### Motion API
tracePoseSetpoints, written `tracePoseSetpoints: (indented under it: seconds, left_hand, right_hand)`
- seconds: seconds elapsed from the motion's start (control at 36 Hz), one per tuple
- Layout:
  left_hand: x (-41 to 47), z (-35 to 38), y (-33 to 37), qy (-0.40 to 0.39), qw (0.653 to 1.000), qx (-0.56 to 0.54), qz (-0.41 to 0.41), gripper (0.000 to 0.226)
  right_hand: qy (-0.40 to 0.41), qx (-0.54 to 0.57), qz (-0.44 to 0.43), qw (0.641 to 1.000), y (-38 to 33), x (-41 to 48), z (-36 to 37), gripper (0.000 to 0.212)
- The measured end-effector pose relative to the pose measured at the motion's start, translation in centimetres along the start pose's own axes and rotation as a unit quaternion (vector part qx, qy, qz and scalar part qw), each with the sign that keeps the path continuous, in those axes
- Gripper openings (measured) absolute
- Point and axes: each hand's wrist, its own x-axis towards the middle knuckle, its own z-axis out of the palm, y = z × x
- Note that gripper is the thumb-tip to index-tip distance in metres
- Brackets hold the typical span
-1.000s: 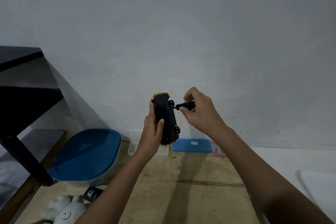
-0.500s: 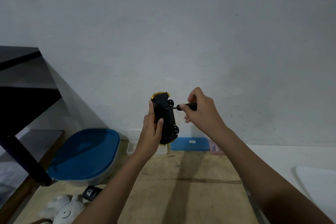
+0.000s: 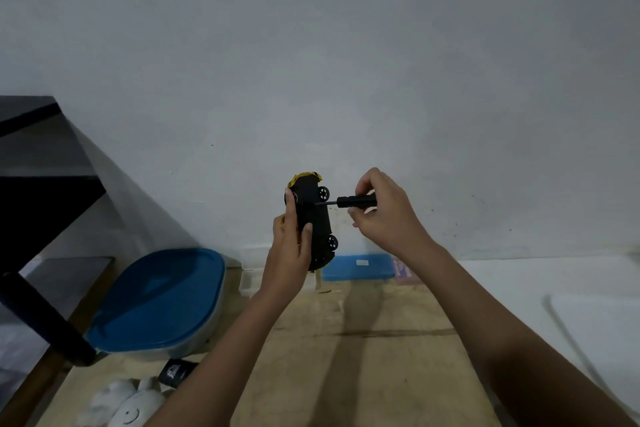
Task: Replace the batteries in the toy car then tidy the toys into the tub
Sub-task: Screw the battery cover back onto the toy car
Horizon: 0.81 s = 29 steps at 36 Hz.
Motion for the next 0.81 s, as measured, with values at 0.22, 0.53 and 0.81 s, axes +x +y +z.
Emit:
tracePoseSetpoints:
  seconds: [0.22, 0.53, 0.81]
  left_hand:
    - [0.1, 0.5, 0.1, -0.008, 0.999, -0.027, -0.016, 0.058]
    - [-0.7, 1.5, -0.3, -0.034, 0.999, -0.035, -0.009, 0.06]
    - [-2.7, 4.6, -1.6, -0.08, 0.994, 0.062, -0.029, 0.062]
  right_hand:
    - [-0.02, -0.04, -0.072, 0.996, 0.2, -0.7, -0.1, 0.017]
    - [0.001, -0.135, -0.014, 0.991, 1.5, -1.8, -0.3, 0.02]
    - [0.004, 0.015, 0.231, 0.973, 5.7, -4.6, -2.4, 0.016]
